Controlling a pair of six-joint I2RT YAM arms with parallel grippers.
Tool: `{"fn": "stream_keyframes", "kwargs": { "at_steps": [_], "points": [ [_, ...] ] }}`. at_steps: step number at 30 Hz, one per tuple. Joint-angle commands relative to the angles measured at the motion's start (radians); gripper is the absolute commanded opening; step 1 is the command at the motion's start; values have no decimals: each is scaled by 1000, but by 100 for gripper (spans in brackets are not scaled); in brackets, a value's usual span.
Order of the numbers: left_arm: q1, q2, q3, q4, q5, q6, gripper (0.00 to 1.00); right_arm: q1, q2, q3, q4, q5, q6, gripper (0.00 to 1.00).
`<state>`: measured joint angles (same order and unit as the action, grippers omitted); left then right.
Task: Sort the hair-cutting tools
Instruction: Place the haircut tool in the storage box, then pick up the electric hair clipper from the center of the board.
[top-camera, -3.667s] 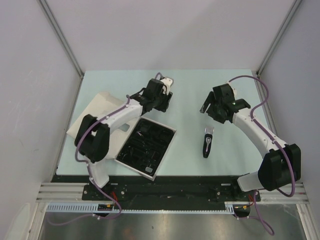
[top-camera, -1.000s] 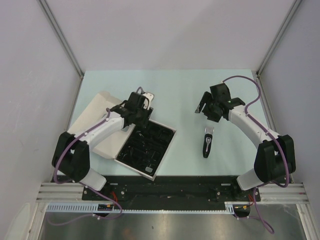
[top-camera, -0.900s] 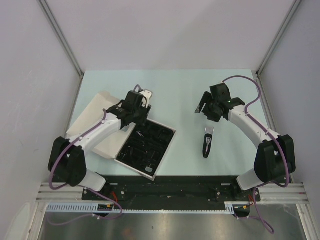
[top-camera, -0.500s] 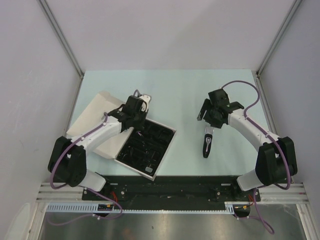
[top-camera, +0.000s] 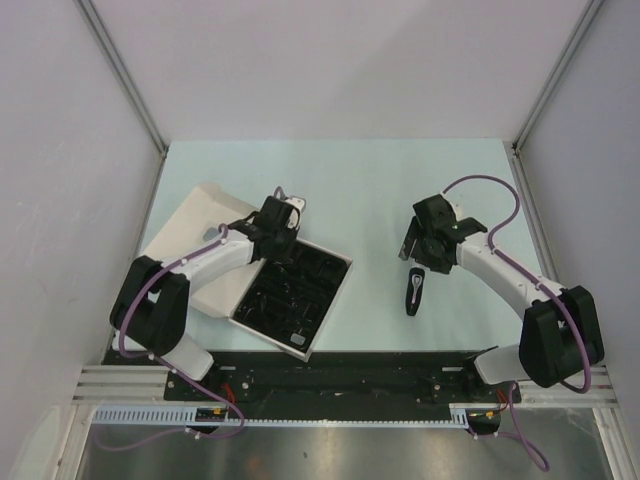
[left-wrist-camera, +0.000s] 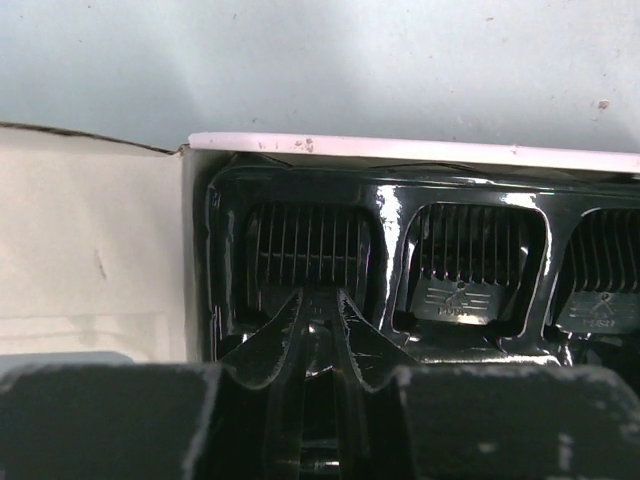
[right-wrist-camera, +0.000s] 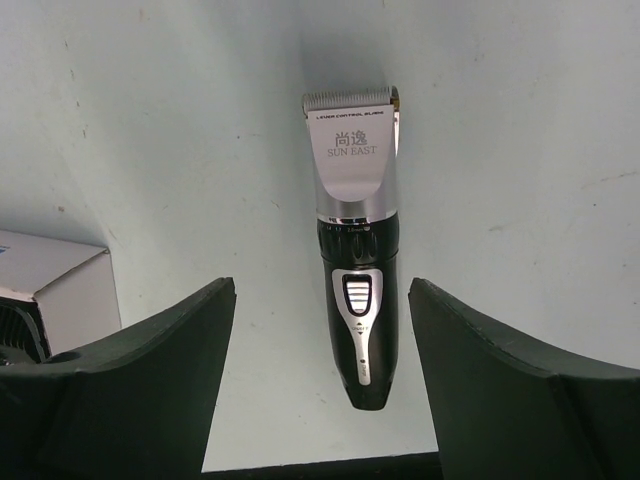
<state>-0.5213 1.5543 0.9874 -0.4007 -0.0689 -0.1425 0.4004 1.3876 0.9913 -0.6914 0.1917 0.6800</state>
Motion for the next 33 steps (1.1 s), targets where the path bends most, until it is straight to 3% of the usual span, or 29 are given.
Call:
{"fn": "stream_keyframes", "kwargs": {
  "at_steps": [1,16,24,27,30,33],
  "points": [
    [-2,24,43,26,15,-26,18,23,-18,-14,-7,43,-10,76],
    [0,-25,42,23,-58,-8,21,75,88,-45,20,25,-37,77],
    [-2,-160,65,3,-35,-19,38,78,169,-75,21,86,-16,72],
    [-2,-206,77,-4,-35,-29,41,77,191,-82,52,84,-19,67],
    [-2,-255,77,-12,-42,-37,43,74,205,-83,75,72,-25,56],
    [0,-302,70,-20,-49,-39,45,81,179,-82,87,75,-11,32]
  ]
}}
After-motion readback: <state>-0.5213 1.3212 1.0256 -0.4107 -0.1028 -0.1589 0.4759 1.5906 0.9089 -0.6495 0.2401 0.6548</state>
